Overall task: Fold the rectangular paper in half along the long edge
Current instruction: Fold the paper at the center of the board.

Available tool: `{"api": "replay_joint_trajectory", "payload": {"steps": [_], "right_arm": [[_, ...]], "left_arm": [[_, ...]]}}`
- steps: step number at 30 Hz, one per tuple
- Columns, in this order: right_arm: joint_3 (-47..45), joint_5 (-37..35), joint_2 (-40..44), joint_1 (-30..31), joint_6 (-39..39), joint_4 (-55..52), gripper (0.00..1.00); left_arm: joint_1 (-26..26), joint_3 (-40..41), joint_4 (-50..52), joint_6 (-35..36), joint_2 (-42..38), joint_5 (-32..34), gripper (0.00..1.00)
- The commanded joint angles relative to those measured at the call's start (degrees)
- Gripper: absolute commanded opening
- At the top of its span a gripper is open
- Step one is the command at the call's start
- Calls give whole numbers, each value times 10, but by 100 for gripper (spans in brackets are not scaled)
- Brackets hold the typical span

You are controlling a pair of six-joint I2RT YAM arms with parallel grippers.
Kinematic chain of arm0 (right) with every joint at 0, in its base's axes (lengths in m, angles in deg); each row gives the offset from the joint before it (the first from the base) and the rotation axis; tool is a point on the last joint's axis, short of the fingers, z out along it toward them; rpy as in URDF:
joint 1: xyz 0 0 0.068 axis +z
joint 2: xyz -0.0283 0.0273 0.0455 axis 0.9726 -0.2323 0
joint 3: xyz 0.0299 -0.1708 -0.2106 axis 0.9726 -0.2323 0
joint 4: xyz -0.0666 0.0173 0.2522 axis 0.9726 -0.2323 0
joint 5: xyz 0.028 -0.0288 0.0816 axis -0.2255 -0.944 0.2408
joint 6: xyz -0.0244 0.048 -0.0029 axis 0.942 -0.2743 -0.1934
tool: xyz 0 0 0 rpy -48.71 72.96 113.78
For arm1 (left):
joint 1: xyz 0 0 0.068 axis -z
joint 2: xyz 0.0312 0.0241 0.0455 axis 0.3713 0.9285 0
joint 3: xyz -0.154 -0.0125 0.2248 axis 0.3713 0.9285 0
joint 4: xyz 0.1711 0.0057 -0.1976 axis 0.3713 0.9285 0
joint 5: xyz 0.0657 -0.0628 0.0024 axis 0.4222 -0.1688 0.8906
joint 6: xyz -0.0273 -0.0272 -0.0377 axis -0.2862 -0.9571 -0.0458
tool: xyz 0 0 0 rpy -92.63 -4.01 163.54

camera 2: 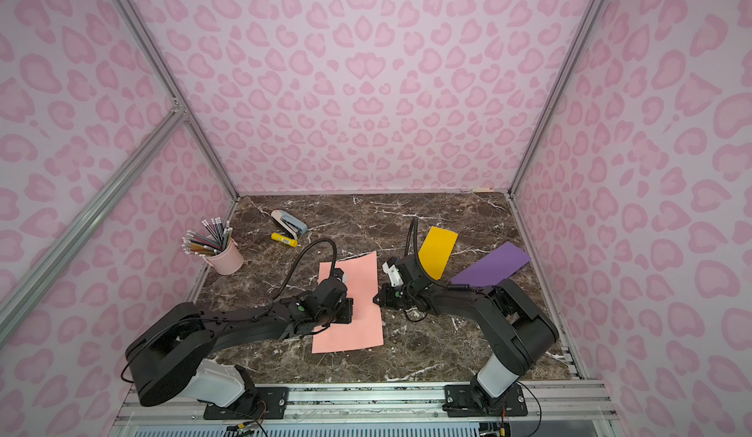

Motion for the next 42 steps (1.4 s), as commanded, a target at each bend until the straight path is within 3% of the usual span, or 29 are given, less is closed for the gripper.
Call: {"api": "replay_joint_trajectory", "payload": {"steps": [1,7,11,14,18,24,28,42], "right_arm": [[6,-10,25,-1,46,-23,0],[18,15,62,-17,114,-82,0],[6,7,93,-28,132,-112,0],[-9,6,114,-39,139,-124,0],[-20,3,132,-46,141,-136,0],[-28,-10,142,-50,130,-146,0],[-48,-5,139,-67,118,-140,0],[-72,-6,128,-79,110,-128,0]], "left_arm": [[3,-10,-6,-5,-76,54,4],[7,32,-57,52,-255,123,7],[7,125,-130,83,-386,148,14],[7,214,-188,92,-484,143,25],[5,258,-161,85,-540,117,26],[5,305,-219,65,-485,40,20],[5,308,-254,51,-406,17,5],[6,245,-372,58,-106,-66,4]]}}
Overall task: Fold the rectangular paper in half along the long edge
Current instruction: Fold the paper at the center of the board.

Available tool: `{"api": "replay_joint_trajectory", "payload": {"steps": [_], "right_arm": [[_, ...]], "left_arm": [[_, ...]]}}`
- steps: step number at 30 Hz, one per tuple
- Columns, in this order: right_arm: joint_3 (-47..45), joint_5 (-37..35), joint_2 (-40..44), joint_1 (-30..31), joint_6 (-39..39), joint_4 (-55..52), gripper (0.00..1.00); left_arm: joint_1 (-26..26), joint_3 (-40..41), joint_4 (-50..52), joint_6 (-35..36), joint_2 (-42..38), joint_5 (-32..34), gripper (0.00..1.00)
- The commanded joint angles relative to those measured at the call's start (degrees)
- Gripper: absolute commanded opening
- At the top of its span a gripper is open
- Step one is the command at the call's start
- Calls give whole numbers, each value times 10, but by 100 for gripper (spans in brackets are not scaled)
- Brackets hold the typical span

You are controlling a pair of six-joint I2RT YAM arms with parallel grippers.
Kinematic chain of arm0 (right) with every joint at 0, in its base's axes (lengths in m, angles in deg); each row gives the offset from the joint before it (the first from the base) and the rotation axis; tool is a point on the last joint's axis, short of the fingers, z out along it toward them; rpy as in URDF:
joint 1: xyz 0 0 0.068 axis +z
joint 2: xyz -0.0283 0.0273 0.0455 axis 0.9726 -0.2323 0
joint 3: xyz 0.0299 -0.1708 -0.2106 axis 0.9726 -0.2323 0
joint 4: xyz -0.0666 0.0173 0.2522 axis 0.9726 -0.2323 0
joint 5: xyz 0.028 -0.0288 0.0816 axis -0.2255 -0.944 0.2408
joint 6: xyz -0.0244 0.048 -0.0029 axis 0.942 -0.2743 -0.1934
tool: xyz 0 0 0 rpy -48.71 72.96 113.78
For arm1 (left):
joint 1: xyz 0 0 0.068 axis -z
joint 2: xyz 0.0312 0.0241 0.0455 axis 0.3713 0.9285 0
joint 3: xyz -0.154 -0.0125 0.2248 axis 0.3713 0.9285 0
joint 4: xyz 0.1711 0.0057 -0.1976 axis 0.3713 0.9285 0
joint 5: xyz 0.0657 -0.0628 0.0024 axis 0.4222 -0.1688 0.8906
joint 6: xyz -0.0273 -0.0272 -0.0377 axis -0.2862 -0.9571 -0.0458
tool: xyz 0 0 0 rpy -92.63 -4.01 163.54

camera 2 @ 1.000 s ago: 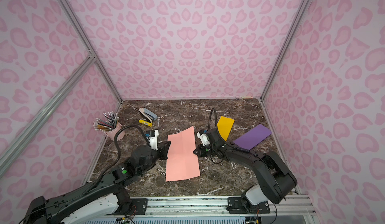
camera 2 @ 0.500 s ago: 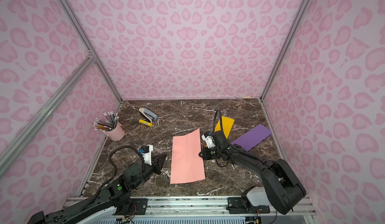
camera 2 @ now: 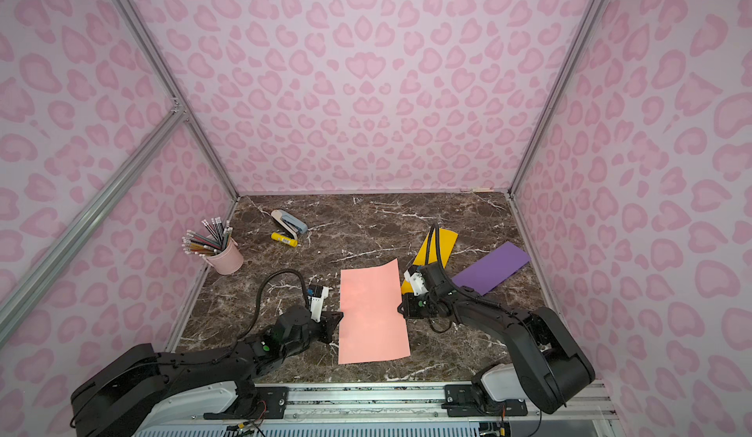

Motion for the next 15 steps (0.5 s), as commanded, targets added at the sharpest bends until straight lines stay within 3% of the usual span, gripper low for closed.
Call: {"api": "replay_joint_trajectory", "payload": {"steps": [1,15], "right_arm": [[3,1,0,-1,1,8,0],[14,5,9,1,3,-14,0]], "left_arm": [[1,-18,-71,5,45,-26,4],[1,-59,-21,-8,162,-16,4]]}}
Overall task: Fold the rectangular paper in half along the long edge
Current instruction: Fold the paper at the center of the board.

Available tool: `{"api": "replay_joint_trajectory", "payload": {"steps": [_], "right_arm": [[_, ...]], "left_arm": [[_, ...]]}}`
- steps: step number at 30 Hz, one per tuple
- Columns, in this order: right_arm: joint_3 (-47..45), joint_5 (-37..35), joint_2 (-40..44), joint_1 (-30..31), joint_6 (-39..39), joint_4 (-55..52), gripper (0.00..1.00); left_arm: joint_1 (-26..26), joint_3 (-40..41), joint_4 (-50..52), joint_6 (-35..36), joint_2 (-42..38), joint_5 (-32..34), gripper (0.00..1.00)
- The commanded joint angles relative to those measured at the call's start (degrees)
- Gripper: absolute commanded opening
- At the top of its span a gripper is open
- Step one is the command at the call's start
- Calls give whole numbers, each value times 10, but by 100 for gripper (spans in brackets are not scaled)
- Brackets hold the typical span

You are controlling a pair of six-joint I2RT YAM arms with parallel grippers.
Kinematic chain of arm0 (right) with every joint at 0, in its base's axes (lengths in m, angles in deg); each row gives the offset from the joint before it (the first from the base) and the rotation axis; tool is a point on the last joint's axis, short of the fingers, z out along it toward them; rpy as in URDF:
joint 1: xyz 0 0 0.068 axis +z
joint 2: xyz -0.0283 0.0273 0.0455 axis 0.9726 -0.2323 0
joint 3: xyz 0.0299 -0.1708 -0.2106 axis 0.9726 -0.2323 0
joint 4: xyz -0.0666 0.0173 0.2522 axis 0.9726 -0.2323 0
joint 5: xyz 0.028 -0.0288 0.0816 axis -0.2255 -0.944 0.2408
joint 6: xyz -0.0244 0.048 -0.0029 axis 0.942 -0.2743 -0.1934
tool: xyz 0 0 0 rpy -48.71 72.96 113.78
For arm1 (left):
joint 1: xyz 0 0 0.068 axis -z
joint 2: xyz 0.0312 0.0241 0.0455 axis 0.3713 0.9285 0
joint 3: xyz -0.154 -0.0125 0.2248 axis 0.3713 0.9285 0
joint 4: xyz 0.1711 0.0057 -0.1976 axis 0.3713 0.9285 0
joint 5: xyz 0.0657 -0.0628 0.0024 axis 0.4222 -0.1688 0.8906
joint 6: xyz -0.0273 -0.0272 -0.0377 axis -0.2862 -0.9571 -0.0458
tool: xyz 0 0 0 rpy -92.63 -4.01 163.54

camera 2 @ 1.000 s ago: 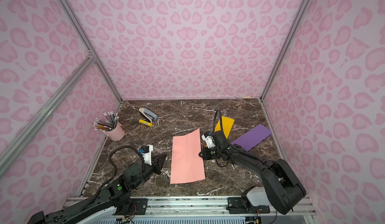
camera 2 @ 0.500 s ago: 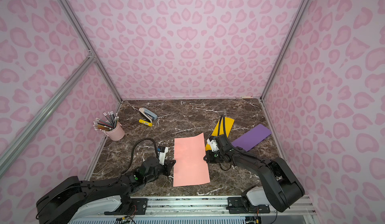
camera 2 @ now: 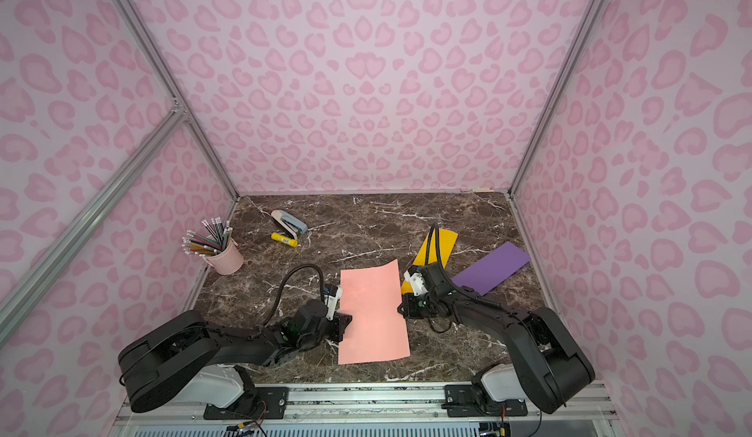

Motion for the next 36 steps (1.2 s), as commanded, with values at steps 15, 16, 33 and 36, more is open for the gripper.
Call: {"api": "replay_joint_trajectory", "payload": {"steps": [15,16,33,36], "right_arm": [[64,25,27,47,-15,-41,0],[65,20,24,51,-18,-39,0],[114,-23,-25,77,-131,41,0],[127,-25,-50,87,-131,43,0]], "left_arm": [[8,-43,34,-16,87,11,4],[9,-46,38,-16,87,12,4],[26,-60,42,-29,100,15,4],[28,-59,45,-30,90,17,4]]}}
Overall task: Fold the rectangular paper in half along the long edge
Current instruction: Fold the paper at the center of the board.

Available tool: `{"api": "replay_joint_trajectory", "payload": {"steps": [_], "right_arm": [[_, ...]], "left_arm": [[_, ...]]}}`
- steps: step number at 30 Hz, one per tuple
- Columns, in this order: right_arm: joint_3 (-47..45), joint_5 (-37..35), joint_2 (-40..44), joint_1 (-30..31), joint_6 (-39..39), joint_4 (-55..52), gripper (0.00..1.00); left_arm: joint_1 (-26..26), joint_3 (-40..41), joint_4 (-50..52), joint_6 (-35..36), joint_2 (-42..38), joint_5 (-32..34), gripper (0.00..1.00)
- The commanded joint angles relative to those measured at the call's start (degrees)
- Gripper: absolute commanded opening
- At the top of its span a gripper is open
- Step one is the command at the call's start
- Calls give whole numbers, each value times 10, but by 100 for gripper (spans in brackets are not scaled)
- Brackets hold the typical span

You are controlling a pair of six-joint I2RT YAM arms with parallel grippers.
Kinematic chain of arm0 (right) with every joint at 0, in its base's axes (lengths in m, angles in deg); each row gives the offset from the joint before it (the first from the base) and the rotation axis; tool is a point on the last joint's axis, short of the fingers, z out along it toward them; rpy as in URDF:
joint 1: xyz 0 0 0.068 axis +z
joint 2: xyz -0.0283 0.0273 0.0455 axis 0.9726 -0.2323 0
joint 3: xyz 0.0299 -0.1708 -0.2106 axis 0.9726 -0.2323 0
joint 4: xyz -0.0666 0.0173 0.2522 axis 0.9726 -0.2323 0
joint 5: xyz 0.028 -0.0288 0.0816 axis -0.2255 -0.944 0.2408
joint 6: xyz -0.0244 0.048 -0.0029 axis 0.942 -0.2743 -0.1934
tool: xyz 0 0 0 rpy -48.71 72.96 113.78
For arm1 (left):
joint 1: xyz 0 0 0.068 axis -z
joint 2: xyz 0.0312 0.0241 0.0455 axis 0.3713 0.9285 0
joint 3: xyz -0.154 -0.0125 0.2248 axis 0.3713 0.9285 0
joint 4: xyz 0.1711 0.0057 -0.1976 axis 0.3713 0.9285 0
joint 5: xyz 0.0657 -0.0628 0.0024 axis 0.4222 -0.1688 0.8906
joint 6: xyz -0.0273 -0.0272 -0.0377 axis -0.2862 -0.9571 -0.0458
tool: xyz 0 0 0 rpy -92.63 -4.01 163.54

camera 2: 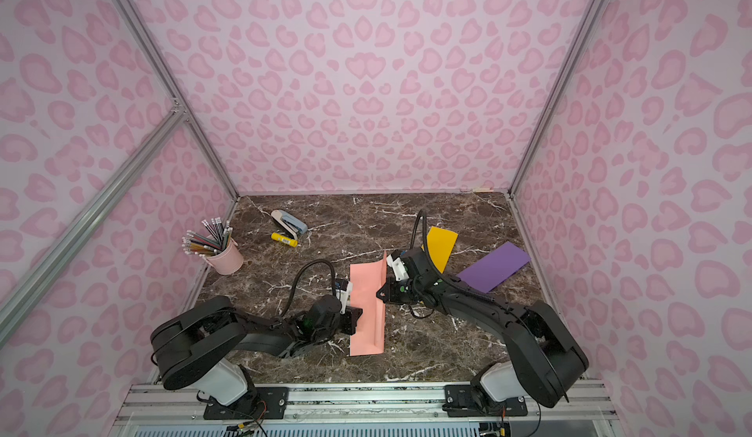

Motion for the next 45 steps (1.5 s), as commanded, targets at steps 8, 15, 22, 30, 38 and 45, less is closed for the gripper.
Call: {"api": "replay_joint_trajectory", "payload": {"steps": [8,15,22,30,38,45], "right_arm": [[45,2,-109,43,-4,50,0],[65,4,-156,75,-2,63,0],[68,-10,-183,78,3,60,0],[83,-2,-201,84,6,61,0],[113,-3,-219,103,19,46,0],[116,-8,-233,105,20,44,0]], "left_arm": [[2,1,94,-7,-35,-8,4],[3,2,98,-10,-41,-6,4],[2,9,123,-10,-84,6,4],[1,-6,168,-5,-124,19,4],[-38,29,202,-20,-205,22,4],[-53,30,239,-11,-261,21,4]]}}
